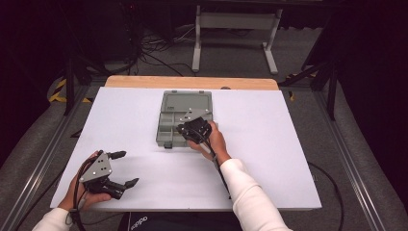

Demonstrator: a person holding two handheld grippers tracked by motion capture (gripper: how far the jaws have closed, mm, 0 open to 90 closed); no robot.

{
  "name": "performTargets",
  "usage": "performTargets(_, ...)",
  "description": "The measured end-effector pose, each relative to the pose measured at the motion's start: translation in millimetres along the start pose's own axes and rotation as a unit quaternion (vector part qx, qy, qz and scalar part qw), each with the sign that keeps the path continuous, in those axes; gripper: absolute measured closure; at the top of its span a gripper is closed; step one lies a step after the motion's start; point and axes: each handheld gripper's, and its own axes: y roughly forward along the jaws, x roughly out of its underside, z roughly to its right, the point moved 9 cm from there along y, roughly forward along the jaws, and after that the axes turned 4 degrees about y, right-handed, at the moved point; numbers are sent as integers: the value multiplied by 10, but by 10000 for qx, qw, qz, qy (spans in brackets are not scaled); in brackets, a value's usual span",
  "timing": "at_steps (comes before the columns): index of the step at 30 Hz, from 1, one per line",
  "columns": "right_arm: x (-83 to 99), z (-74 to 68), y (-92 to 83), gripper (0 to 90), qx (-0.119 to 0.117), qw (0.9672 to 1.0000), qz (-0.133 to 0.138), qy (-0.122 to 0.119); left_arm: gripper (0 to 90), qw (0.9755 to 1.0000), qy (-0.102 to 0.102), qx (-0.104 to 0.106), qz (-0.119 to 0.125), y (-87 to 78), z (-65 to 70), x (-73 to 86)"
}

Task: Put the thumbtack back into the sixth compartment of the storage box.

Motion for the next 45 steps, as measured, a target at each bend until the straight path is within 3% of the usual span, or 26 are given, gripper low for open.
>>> performTargets(20, 19, 29, 132, 841, 39, 9997, -205, 88, 53, 10000, -52, 31, 20, 26, -13, -1)
performTargets(45, 160, -19, 128, 838, 8, 9990, -444, 7, 54, 9999, -77, 70, -7, 41, -5, 0)
